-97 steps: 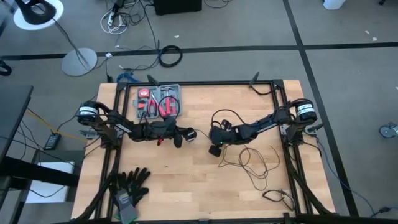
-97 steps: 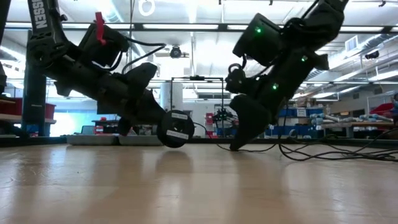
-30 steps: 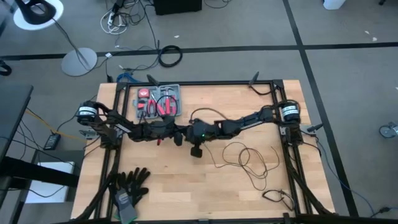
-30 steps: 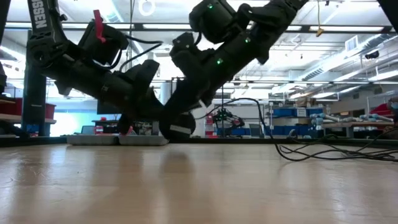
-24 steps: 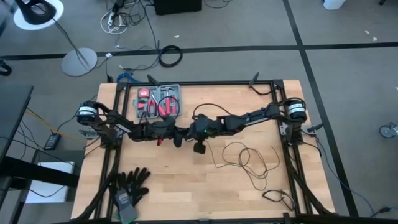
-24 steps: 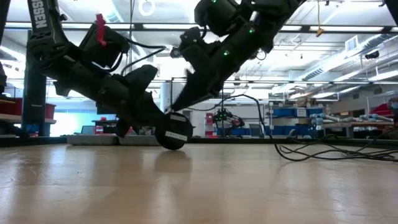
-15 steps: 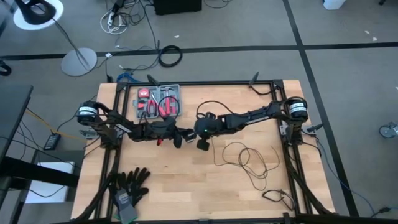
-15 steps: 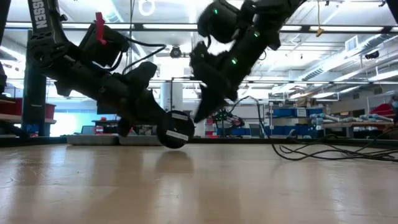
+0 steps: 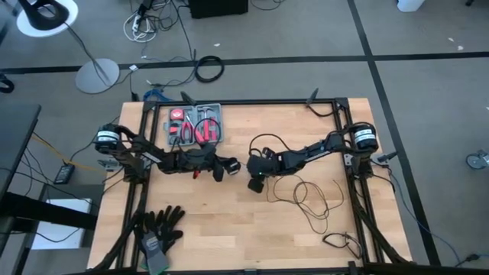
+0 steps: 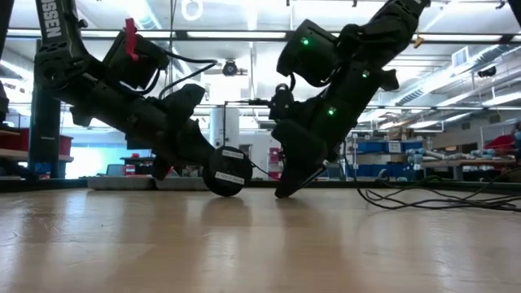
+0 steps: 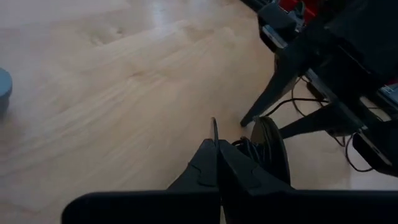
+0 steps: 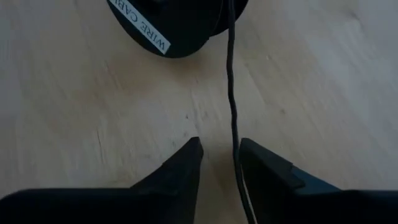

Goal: Coil cords
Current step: Coil the black wire onto the spool

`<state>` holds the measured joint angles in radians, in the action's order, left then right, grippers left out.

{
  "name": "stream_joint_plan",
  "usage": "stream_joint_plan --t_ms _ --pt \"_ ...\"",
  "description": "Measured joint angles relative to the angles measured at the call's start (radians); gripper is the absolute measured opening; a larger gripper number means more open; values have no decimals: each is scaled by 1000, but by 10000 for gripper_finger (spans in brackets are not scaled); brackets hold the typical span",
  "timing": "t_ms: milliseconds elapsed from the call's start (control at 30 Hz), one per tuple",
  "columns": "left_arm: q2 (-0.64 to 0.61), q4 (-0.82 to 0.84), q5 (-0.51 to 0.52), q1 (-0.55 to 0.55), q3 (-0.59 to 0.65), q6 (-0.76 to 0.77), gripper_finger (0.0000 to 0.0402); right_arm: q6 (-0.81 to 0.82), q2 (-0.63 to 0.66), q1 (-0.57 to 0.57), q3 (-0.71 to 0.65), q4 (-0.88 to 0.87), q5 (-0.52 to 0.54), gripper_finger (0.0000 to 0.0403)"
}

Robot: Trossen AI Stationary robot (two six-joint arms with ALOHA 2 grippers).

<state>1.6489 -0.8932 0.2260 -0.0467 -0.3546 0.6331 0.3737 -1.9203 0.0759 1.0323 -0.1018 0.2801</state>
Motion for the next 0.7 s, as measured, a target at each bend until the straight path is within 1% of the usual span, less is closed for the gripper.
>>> stream_joint_plan --t_ms 133,267,400,500,633,700 --pt "0 4 -15 -2 0 0 0 -4 2 24 -2 -11 67 125" --pt "-7 7 -45 -4 0 -1 0 -3 3 41 -2 -29 87 122" --pt "-18 6 -87 -4 1 -17 0 42 4 65 -11 -50 119 121" --pt "-21 -5 -96 -4 2 -24 0 94 6 94 -37 -33 161 122" --pt "-31 -93 -116 -5 41 -27 0 165 6 141 -85 18 234 121" --pt "-35 -139 -117 -5 83 -18 0 186 5 164 -107 56 279 118"
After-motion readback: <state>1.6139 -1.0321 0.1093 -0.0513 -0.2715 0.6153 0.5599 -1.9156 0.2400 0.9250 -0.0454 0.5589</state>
